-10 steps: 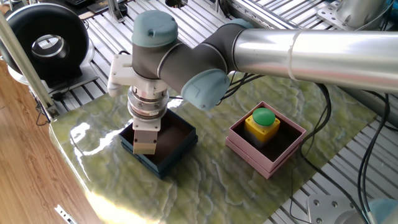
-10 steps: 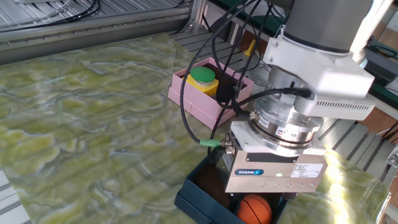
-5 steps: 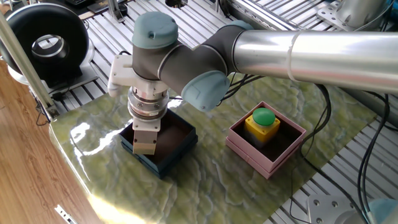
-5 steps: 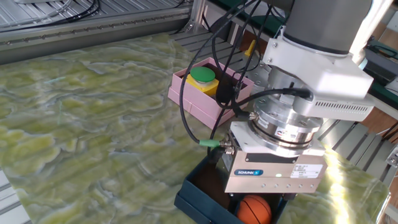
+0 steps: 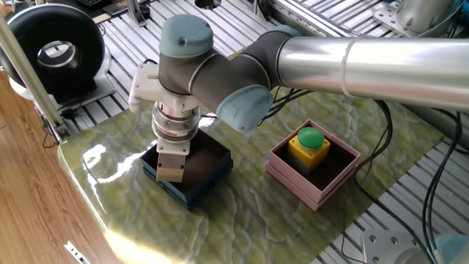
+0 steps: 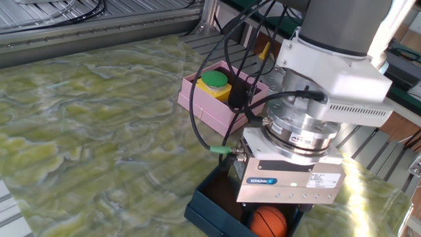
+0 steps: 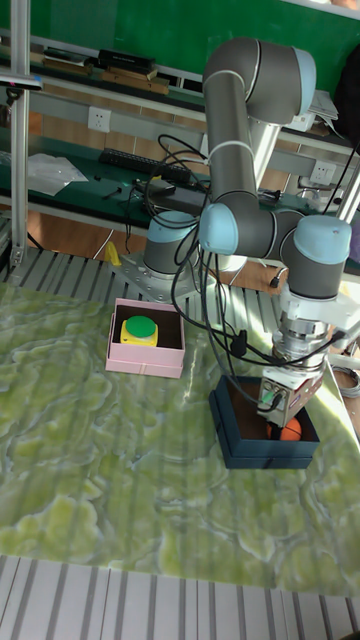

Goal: Move an object from one box to another

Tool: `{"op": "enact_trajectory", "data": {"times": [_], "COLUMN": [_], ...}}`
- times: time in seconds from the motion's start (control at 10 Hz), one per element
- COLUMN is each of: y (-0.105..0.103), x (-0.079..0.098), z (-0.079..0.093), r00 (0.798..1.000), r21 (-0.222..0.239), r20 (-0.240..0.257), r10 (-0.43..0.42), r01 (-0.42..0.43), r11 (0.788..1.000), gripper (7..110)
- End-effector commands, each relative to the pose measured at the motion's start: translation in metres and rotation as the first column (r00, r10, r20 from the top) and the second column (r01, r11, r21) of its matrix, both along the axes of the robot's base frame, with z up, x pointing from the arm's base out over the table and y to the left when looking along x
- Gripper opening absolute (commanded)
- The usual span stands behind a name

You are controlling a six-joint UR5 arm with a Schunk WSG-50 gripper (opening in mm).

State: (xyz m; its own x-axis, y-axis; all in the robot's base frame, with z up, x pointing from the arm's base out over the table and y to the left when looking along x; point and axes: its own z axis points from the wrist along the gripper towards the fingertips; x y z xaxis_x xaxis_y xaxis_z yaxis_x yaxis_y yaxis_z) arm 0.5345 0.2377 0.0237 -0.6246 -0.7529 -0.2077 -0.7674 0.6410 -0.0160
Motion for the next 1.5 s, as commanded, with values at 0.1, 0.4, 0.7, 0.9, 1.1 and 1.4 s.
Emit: {"op": "enact_trajectory", "data": {"times": [0.1,0.4,0.7,0.9,1.1,1.4], "y": [0.006,0.006,0.001,0.001,0.0,0.01], "x": [0.0,-0.008,-0.009,-0.007,-0.002,-0.009], "z": [0.003,0.014,0.018,0.015,0.01,0.01], "r00": [0.999,0.996,0.995,0.995,0.997,0.998], "r21": [0.043,0.047,0.041,0.041,0.028,0.055], "r20": [-0.005,-0.036,-0.045,-0.041,-0.017,-0.044], "r10": [-0.046,-0.081,-0.09,-0.094,-0.069,-0.034], "r01": [0.047,0.082,0.092,0.095,0.069,0.036], "r11": [0.998,0.996,0.995,0.995,0.997,0.998], "gripper": [7,7,7,7,7,7]}}
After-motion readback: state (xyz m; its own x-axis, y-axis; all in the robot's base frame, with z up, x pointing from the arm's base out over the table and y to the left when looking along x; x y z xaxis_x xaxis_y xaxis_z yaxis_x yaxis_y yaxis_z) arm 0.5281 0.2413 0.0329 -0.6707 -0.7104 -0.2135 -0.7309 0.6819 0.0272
